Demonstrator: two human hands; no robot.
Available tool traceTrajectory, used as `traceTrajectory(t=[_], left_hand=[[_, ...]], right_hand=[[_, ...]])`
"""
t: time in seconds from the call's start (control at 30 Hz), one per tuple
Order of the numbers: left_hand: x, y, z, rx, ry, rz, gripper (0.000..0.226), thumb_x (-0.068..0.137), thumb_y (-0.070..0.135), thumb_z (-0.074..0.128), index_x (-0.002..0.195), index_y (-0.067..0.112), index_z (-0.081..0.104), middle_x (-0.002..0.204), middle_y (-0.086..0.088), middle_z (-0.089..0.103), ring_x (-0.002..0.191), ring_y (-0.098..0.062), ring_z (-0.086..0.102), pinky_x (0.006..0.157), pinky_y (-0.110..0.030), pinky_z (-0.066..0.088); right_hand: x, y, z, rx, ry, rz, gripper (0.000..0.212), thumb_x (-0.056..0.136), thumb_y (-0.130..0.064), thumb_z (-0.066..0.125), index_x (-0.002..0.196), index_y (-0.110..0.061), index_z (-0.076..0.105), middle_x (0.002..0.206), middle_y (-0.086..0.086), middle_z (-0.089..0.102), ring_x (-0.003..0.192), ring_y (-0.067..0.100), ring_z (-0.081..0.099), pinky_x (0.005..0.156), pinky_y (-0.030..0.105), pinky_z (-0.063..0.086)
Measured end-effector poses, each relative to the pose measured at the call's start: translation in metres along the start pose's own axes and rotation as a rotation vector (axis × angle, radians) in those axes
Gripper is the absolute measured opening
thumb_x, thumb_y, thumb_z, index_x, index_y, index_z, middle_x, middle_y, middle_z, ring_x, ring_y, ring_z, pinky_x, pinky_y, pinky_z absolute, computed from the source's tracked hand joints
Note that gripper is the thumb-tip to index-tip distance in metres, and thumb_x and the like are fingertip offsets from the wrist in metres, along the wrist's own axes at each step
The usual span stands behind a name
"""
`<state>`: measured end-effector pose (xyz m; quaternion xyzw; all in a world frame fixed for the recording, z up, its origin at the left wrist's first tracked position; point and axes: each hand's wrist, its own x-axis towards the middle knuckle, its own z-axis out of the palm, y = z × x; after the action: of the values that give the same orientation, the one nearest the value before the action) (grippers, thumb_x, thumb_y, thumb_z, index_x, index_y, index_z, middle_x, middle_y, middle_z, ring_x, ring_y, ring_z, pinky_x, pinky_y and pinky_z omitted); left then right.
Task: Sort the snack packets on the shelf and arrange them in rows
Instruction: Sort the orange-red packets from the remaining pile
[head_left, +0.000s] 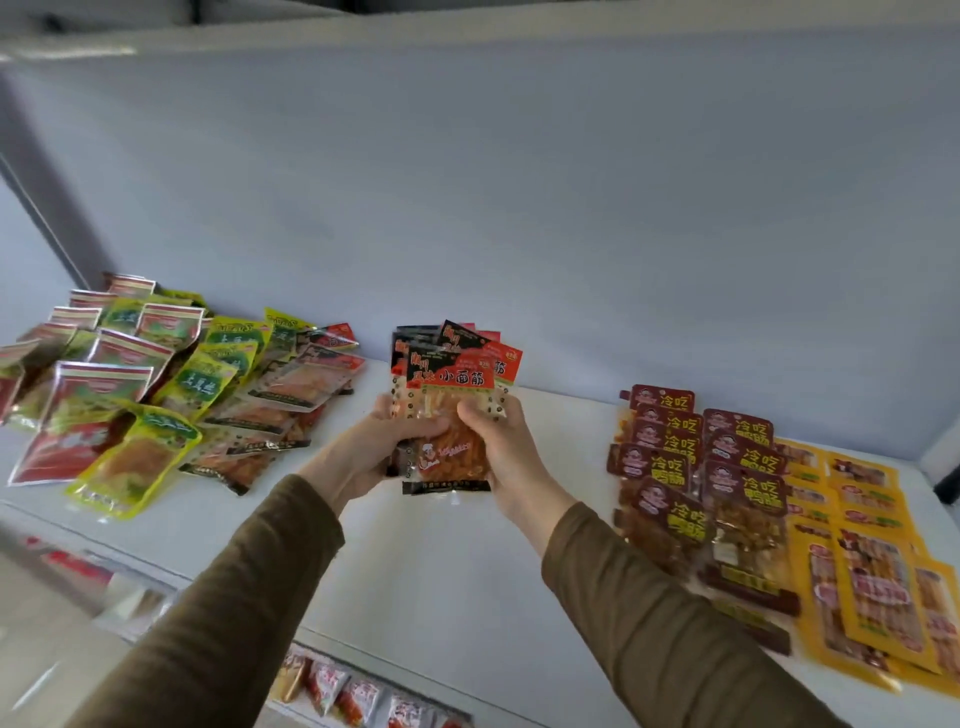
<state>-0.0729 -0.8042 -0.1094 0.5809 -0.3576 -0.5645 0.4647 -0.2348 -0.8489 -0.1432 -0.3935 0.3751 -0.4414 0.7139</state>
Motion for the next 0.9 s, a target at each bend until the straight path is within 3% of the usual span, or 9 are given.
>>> traceTrajectory(t=[0.13, 0.3, 0.4, 0.47, 0.53, 0.6, 0.67, 0.8, 0.9], left_hand=[[0.012, 0.010, -0.049, 0.081, 0.162, 0.030, 0.109, 0.056, 0.031, 0.099, 0.144, 0.025, 0.034, 0.125, -0.013, 0.067, 0.113, -0.035, 0.068, 0.100, -0.056, 0.053], [0.027, 0.018, -0.092, 0.109, 0.179, 0.111, 0.088, 0.083, 0.028, 0.085, 0.149, 0.031, 0.027, 0.123, -0.010, 0.065, 0.110, -0.031, 0.068, 0.095, -0.048, 0.058], [0.035, 0.022, -0.104, 0.172, 0.061, 0.215, 0.065, 0.086, 0.011, 0.080, 0.140, 0.021, 0.045, 0.120, -0.011, 0.070, 0.109, -0.032, 0.070, 0.078, -0.029, 0.061], [0.038, 0.021, -0.111, 0.180, 0.014, 0.214, 0.073, 0.089, 0.006, 0.076, 0.150, 0.019, 0.038, 0.124, -0.016, 0.069, 0.104, -0.033, 0.071, 0.085, -0.035, 0.060], [0.040, 0.019, -0.114, 0.144, 0.026, 0.152, 0.092, 0.091, 0.013, 0.076, 0.160, 0.030, 0.018, 0.125, -0.012, 0.067, 0.103, -0.030, 0.070, 0.094, -0.044, 0.057], [0.043, 0.017, -0.116, 0.121, 0.052, 0.142, 0.098, 0.090, 0.017, 0.077, 0.161, 0.033, 0.011, 0.125, -0.002, 0.061, 0.111, -0.028, 0.065, 0.096, -0.045, 0.054], [0.047, 0.016, -0.118, 0.151, 0.077, 0.162, 0.099, 0.089, 0.015, 0.078, 0.161, 0.031, 0.012, 0.126, 0.000, 0.055, 0.117, -0.027, 0.059, 0.102, -0.045, 0.049], [0.053, 0.015, -0.125, 0.180, 0.095, 0.182, 0.100, 0.086, 0.004, 0.077, 0.161, 0.027, 0.015, 0.141, -0.011, 0.055, 0.124, -0.034, 0.059, 0.108, -0.054, 0.048], [0.054, 0.015, -0.127, 0.304, 0.071, 0.195, 0.104, 0.084, -0.001, 0.074, 0.161, 0.029, 0.011, 0.149, -0.011, 0.045, 0.132, -0.034, 0.052, 0.108, -0.055, 0.048]], right_hand=[[0.024, 0.029, 0.058, 0.049, 0.114, -0.024, 0.048, 0.091, -0.023, 0.073, 0.129, -0.031, 0.044, 0.121, 0.003, 0.066, 0.108, 0.022, 0.068, 0.092, 0.048, 0.058], [0.051, 0.052, 0.116, -0.056, 0.214, -0.075, 0.049, 0.091, -0.023, 0.069, 0.130, -0.034, 0.040, 0.115, -0.002, 0.066, 0.106, 0.017, 0.067, 0.098, 0.046, 0.055], [0.053, 0.052, 0.127, -0.299, 0.207, -0.093, 0.047, 0.087, -0.042, 0.068, 0.129, -0.035, 0.049, 0.112, -0.009, 0.069, 0.103, 0.015, 0.068, 0.096, 0.047, 0.056], [0.054, 0.053, 0.124, -0.371, 0.227, -0.107, 0.059, 0.086, -0.050, 0.067, 0.140, -0.033, 0.048, 0.120, -0.010, 0.067, 0.112, 0.016, 0.065, 0.102, 0.047, 0.051], [0.055, 0.054, 0.120, -0.350, 0.256, -0.084, 0.077, 0.090, -0.050, 0.066, 0.155, -0.027, 0.032, 0.140, -0.007, 0.054, 0.128, 0.017, 0.054, 0.110, 0.044, 0.045], [0.054, 0.054, 0.120, -0.302, 0.261, -0.088, 0.061, 0.092, -0.048, 0.066, 0.147, -0.032, 0.043, 0.144, -0.008, 0.052, 0.124, 0.007, 0.056, 0.102, 0.036, 0.050], [0.056, 0.055, 0.124, -0.238, 0.267, -0.093, 0.035, 0.093, -0.042, 0.067, 0.126, -0.037, 0.056, 0.131, -0.006, 0.063, 0.112, 0.007, 0.065, 0.091, 0.033, 0.055], [0.056, 0.057, 0.128, -0.171, 0.234, -0.059, 0.037, 0.091, -0.032, 0.071, 0.124, -0.024, 0.055, 0.122, 0.002, 0.066, 0.109, 0.021, 0.067, 0.095, 0.049, 0.055], [0.054, 0.060, 0.130, -0.230, 0.214, -0.066, 0.036, 0.097, -0.030, 0.063, 0.126, -0.031, 0.041, 0.118, -0.019, 0.057, 0.105, 0.000, 0.058, 0.085, 0.027, 0.048]])
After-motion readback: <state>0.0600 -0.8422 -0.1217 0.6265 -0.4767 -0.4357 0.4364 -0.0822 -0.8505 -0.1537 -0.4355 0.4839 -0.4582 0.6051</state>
